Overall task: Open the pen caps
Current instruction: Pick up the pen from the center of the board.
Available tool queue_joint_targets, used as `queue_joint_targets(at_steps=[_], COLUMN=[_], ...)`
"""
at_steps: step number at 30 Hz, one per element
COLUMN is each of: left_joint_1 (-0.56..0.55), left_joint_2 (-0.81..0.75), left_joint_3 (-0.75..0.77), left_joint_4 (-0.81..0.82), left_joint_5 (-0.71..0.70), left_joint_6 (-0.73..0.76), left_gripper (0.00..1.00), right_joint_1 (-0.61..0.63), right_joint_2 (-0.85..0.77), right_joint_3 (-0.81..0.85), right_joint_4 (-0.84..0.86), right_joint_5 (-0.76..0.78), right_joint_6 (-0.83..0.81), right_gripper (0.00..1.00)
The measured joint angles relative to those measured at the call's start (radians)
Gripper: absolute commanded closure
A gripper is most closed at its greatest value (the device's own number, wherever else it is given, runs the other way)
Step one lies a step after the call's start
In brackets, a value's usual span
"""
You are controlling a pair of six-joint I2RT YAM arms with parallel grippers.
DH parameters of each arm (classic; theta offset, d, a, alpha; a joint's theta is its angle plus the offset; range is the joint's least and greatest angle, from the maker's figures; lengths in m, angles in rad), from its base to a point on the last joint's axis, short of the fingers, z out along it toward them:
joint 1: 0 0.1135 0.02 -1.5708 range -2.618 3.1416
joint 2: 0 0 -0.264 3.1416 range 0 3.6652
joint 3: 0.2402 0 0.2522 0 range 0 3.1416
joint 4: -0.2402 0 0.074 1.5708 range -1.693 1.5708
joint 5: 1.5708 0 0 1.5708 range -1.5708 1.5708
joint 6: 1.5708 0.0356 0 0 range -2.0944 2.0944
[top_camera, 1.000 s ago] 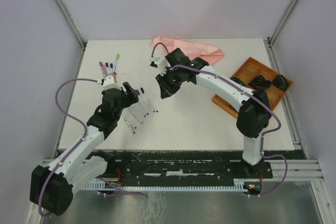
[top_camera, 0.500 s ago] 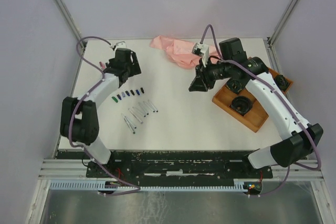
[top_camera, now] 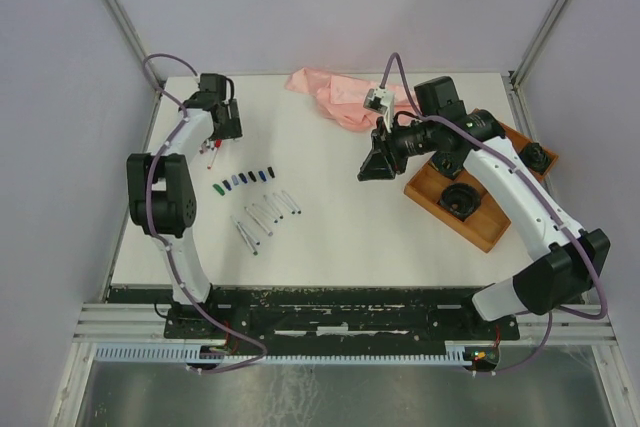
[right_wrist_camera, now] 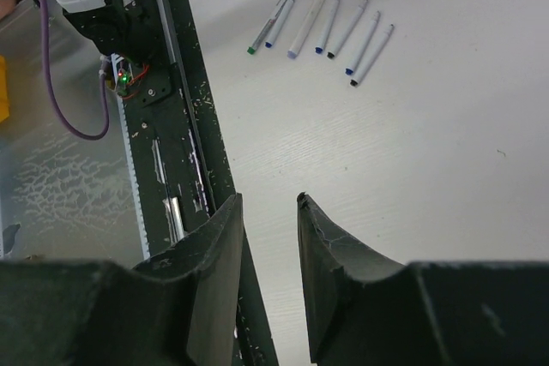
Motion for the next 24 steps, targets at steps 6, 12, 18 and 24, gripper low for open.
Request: queue_joint_targets(at_steps=[6, 12, 18, 24], left_joint_1=[0.072, 0.095, 0.111, 0.12], left_joint_2=[0.05, 0.103, 0.128, 0.14], left_joint_3=[0.0, 0.0, 0.0, 0.005], left_joint_4=[-0.042, -0.05, -0.051, -0.053], left_joint_5=[0.031, 0.098, 0.152, 0.17], left_joint_6=[0.034, 0.037, 0.037, 0.037], left_gripper=[0.34, 0.47, 0.53, 0.51], right_joint_1=[0.0, -0.005, -0.012, -0.015], right_joint_2=[0.001, 0.025, 0.042, 0.062], right_joint_3=[-0.005, -0.005, -0.006, -0.008], right_joint_4=[0.001, 0.001, 0.0, 0.0], right_joint_5=[0.0, -0.002, -0.009, -0.023], right_joint_6=[-0.005, -0.007, -0.007, -0.007], right_gripper=[0.61, 0.61, 0.61, 0.61])
